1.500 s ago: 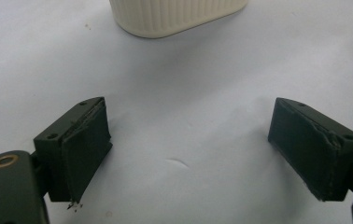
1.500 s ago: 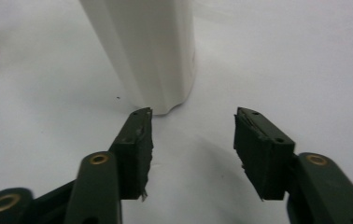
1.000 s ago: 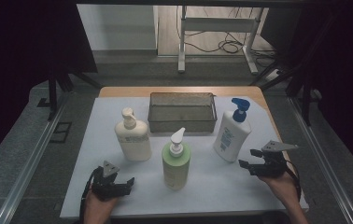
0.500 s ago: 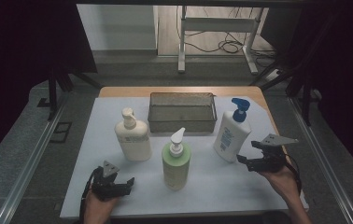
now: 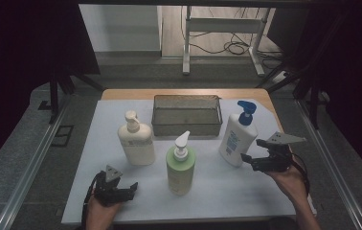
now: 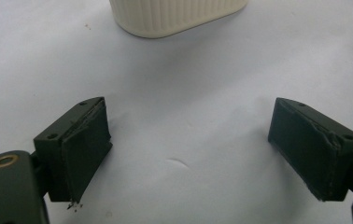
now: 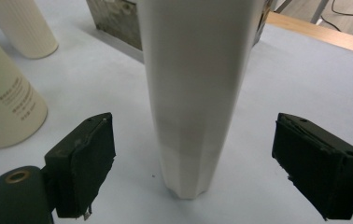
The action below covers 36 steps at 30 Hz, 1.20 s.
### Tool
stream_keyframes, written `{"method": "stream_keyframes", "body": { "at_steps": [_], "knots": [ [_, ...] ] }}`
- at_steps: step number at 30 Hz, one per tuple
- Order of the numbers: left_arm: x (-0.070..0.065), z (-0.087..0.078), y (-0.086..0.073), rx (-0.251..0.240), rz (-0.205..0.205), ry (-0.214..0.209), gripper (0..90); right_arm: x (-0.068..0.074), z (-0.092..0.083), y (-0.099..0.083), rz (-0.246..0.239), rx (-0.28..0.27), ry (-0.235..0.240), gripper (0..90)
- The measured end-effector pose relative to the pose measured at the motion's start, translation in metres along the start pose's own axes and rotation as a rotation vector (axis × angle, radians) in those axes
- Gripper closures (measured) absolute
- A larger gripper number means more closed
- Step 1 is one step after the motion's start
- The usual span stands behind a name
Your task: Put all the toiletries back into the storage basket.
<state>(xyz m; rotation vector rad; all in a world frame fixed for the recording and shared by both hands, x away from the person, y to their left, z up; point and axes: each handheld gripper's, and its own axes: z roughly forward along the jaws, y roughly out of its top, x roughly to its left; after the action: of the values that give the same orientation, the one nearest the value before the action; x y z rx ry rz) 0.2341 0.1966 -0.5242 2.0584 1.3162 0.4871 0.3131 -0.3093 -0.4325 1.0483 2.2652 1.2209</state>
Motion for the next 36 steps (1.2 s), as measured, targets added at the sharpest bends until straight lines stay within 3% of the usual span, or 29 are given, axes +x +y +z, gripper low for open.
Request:
{"method": "stream_keyframes", "body": {
  "at_steps": [17,36],
  "knots": [
    [0.000,0.000,0.000,-0.003,0.000,0.000,12.4,-0.003,0.002,0.019,0.004,-0.049,-0.014,13.2],
    [0.000,0.000,0.000,-0.001,0.000,0.000,12.4,-0.006,0.019,0.034,0.019,-0.044,0.004,13.7]
  ]
}}
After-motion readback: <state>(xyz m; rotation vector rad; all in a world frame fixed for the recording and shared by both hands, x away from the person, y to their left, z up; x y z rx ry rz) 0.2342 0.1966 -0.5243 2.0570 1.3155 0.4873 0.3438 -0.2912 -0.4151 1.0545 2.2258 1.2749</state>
